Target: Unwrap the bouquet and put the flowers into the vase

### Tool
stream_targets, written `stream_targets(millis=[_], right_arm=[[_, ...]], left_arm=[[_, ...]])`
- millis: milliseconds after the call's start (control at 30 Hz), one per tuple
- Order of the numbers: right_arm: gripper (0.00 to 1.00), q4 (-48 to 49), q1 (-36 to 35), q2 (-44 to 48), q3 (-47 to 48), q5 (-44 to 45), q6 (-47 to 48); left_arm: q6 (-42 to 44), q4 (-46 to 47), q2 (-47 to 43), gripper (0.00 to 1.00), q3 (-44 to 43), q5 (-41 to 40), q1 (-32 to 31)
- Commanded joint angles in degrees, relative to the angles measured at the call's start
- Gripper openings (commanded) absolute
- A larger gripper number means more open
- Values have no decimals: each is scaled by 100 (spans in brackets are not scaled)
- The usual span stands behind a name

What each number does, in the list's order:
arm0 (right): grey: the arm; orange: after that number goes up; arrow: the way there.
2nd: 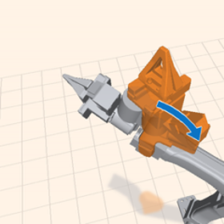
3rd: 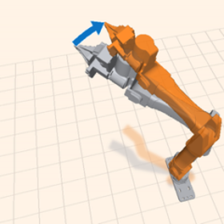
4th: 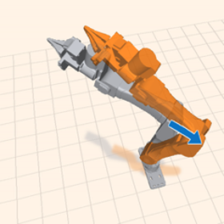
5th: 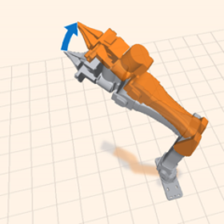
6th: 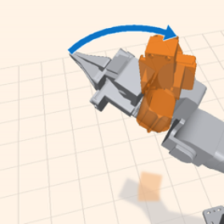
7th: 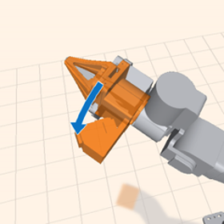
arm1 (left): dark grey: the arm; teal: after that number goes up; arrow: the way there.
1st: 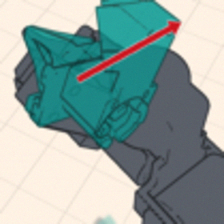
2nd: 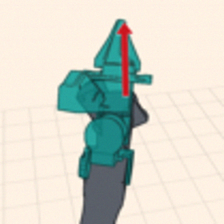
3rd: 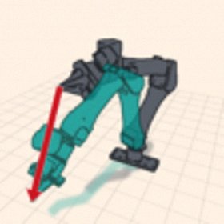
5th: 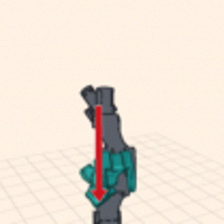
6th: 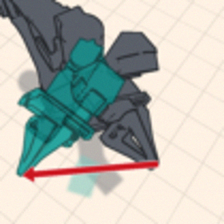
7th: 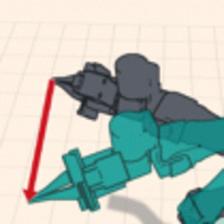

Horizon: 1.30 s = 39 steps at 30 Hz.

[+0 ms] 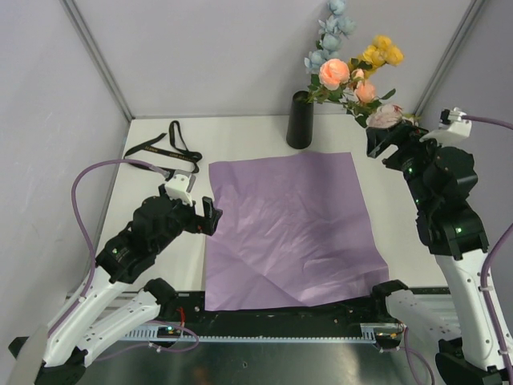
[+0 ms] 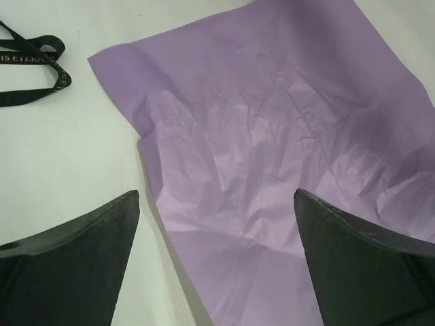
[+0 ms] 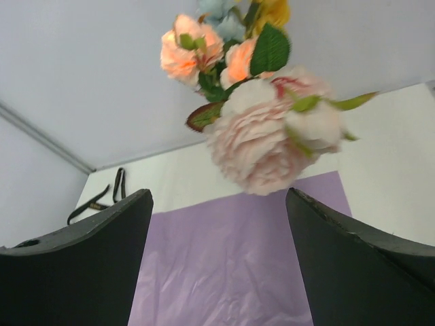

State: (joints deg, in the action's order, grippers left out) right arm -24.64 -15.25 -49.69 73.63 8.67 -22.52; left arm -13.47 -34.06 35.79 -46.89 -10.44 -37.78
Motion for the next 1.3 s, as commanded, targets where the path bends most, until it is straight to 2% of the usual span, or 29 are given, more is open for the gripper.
stream_targets(millis=[0, 167, 367, 567, 733, 800, 1033, 1267], right_arm=[[85, 9, 14, 77, 140, 834, 40], [85, 308, 58, -147, 144, 1440, 417], [81, 1134, 181, -851, 148, 712, 457], [65, 2117, 198, -1628, 375, 304, 578], [43, 2377, 199, -2330, 1006, -98, 935], [39, 2498, 191, -2529, 1157, -321, 1086], [39, 2889, 189, -2829, 1306, -943, 1575], [40, 2665, 195, -3348, 1494, -1477, 1783]], left_arm=[[49, 75, -1, 100, -71, -105, 26], [55, 74, 19, 100, -74, -99, 29], [55, 68, 46, 100, -78, -103, 20], [55, 69, 83, 100, -74, -124, 24], [64, 71, 107, 100, -83, -119, 32], [64, 74, 100, 100, -83, -132, 27], [64, 74, 154, 100, -79, -138, 28], [58, 70, 174, 100, -79, -121, 60]])
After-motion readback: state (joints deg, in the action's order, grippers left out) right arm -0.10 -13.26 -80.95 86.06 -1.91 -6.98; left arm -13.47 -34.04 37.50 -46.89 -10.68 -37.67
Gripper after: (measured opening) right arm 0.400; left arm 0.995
